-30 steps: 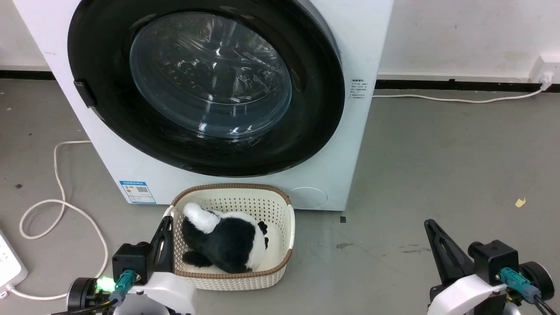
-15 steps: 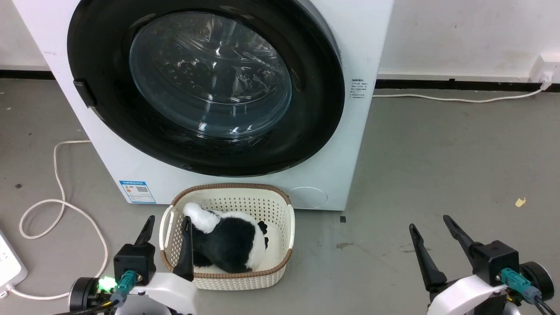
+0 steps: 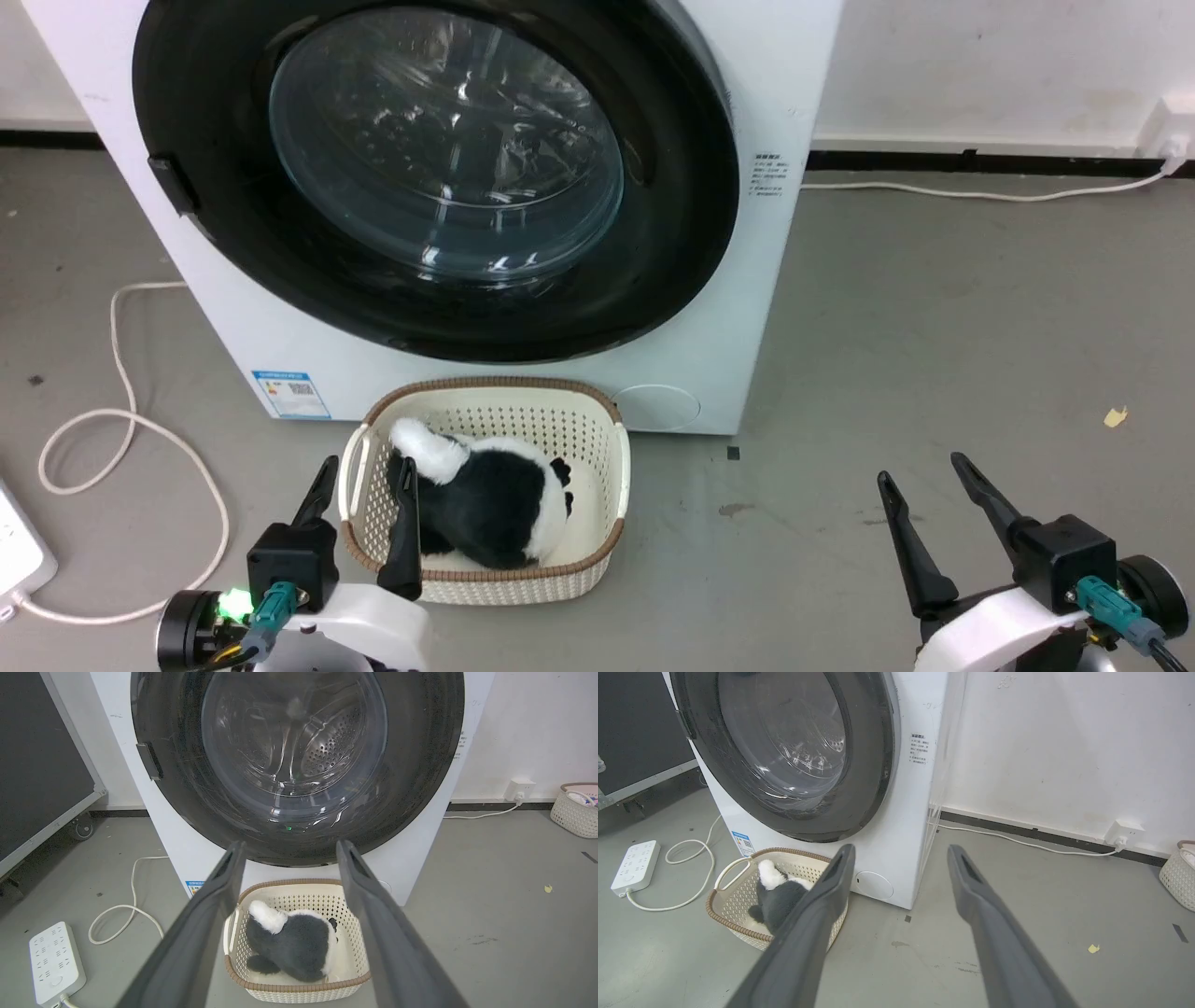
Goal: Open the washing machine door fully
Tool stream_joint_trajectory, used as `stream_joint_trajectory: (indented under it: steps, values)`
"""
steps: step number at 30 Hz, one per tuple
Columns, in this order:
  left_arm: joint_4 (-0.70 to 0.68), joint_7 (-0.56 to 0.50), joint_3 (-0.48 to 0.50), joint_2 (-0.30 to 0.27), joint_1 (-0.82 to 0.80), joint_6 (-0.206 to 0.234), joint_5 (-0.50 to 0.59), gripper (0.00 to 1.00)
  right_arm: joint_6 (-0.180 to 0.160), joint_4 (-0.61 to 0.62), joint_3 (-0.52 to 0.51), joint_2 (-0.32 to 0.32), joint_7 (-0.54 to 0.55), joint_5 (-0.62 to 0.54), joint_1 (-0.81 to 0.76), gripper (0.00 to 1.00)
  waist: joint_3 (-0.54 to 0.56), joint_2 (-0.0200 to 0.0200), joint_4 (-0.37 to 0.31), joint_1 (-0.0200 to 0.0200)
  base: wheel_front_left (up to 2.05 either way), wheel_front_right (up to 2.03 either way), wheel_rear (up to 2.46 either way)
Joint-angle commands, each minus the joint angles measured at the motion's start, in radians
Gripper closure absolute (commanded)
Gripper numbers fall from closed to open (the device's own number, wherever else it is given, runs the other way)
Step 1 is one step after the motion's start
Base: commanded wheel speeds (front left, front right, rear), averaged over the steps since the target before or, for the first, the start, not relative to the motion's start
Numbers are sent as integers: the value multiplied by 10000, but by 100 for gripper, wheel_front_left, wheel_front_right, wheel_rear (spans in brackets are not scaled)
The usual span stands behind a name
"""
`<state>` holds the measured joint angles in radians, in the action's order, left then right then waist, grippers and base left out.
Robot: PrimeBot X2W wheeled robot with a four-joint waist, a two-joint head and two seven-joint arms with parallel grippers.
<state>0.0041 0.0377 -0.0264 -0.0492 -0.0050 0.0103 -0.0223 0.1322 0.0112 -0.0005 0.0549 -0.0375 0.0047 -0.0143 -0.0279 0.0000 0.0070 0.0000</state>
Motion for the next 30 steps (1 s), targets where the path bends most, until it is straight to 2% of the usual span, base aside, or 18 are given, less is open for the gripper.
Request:
stream_joint_trajectory:
  steps: [1,14,15,17,18,30]
  values:
    - [-22,100,-62,-3,-17,57,-74,0,-3,75,-24,47,-111,-89,-33,0,-65,0,36,0,0,0,0]
    - [-140,371,-425,-4,-263,241,-319,0,-4,238,3,553,-379,20,475,0,-700,0,358,0,0,0,0]
    - [-147,392,-454,-4,-290,258,-338,0,-4,247,7,608,-388,60,551,5,-750,0,386,0,0,0,0]
    - [-160,434,-506,-4,-341,293,-375,0,-5,275,22,735,-379,142,719,95,-844,0,441,0,0,0,0]
    - [-169,455,-526,-5,-366,311,-393,0,-5,290,31,797,-368,194,812,100,-891,0,468,0,0,0,0]
    - [-297,705,-718,-5,-613,505,-594,0,-6,318,-178,1236,4,1426,2207,100,-1371,0,782,0,0,0,0]
